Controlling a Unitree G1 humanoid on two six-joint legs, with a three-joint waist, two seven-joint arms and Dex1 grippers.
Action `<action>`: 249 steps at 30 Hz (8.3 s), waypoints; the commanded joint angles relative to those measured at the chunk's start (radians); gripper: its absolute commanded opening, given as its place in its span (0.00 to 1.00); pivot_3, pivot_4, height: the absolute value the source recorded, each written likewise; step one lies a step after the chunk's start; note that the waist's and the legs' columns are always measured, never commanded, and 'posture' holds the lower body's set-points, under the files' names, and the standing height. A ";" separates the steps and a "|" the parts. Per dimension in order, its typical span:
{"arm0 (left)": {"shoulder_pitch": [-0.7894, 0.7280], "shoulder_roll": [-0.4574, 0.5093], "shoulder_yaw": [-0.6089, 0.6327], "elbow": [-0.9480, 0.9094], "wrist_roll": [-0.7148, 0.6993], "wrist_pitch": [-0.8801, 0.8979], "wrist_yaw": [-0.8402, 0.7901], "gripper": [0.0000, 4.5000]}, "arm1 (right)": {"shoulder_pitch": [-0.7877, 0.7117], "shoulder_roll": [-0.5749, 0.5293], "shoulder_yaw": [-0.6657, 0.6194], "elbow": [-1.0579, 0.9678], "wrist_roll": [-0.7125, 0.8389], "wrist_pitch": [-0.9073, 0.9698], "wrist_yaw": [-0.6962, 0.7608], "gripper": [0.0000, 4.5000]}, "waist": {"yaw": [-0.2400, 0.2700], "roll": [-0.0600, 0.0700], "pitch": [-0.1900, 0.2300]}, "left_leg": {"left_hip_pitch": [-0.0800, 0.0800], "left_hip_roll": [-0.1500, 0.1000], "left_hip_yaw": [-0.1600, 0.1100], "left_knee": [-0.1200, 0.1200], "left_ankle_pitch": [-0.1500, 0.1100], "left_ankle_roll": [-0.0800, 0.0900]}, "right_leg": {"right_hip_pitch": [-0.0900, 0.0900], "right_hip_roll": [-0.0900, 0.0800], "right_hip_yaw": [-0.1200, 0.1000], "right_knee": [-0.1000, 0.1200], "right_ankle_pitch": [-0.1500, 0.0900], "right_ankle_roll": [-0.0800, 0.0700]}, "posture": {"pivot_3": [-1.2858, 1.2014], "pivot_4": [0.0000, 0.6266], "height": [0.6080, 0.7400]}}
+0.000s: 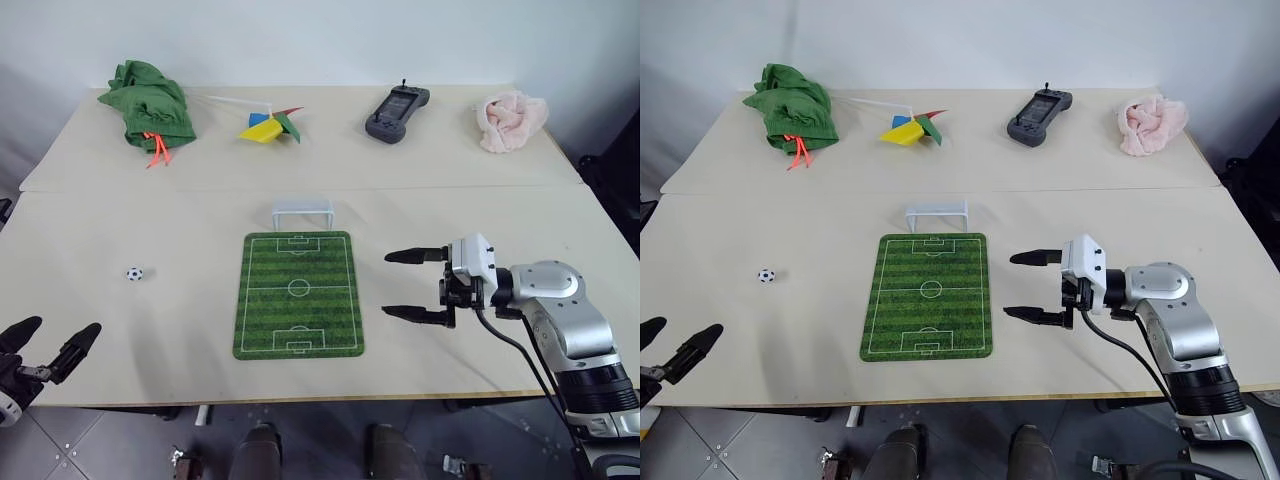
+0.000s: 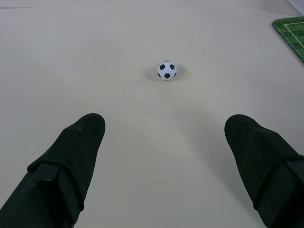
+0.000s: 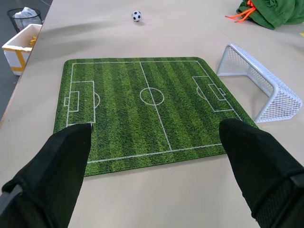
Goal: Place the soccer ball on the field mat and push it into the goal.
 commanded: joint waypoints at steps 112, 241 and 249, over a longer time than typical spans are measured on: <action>-0.632 0.286 -0.583 0.345 0.139 0.011 -0.343 0.19 | 0.155 -0.073 -0.050 -0.196 -0.011 0.022 -0.117 1.00 | 0.004 -0.001 0.000 | 0.000 0.000 0.000 0.000 0.000 0.000 | -0.001 0.000 0.000 0.007 0.000 0.001 | 0.52 0.24 1.00; -1.000 0.232 -1.181 0.156 0.190 0.070 -0.931 0.00 | 0.372 -0.164 -0.085 -0.511 0.049 0.113 -0.145 1.00 | 0.028 -0.001 0.000 | -0.001 0.000 0.000 0.002 0.001 0.000 | 0.000 0.000 0.000 0.007 0.001 0.002 | 0.52 0.24 1.00; -0.968 0.258 -1.240 0.115 0.202 0.077 -0.942 0.00 | 0.395 -0.174 -0.100 -0.547 0.061 0.134 -0.173 1.00 | 0.026 -0.001 0.000 | 0.000 0.000 0.000 0.003 0.001 0.000 | 0.000 0.000 0.000 0.005 0.000 0.001 | 0.52 0.24 1.00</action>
